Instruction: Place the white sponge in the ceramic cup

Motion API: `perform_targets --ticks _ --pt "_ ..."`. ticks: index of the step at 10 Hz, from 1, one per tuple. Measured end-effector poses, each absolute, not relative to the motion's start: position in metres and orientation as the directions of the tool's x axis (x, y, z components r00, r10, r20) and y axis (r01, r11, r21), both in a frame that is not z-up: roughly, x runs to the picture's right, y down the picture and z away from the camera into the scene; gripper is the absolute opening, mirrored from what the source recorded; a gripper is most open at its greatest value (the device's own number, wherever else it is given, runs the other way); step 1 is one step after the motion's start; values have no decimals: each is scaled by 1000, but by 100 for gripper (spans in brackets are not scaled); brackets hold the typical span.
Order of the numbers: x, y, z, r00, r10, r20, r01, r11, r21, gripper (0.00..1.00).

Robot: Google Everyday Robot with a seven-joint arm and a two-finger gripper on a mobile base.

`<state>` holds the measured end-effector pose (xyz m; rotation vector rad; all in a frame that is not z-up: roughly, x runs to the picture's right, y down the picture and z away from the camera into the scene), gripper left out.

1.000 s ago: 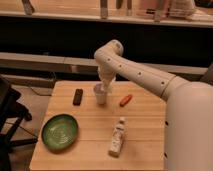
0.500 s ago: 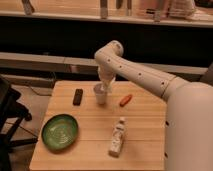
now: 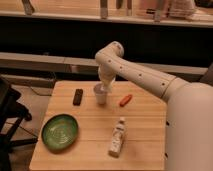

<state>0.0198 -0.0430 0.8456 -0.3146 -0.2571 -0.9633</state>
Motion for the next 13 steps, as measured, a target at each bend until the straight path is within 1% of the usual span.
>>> perform_targets --ticks 13 --pt "17 -45 856 535 -770 347 838 536 -104 0"
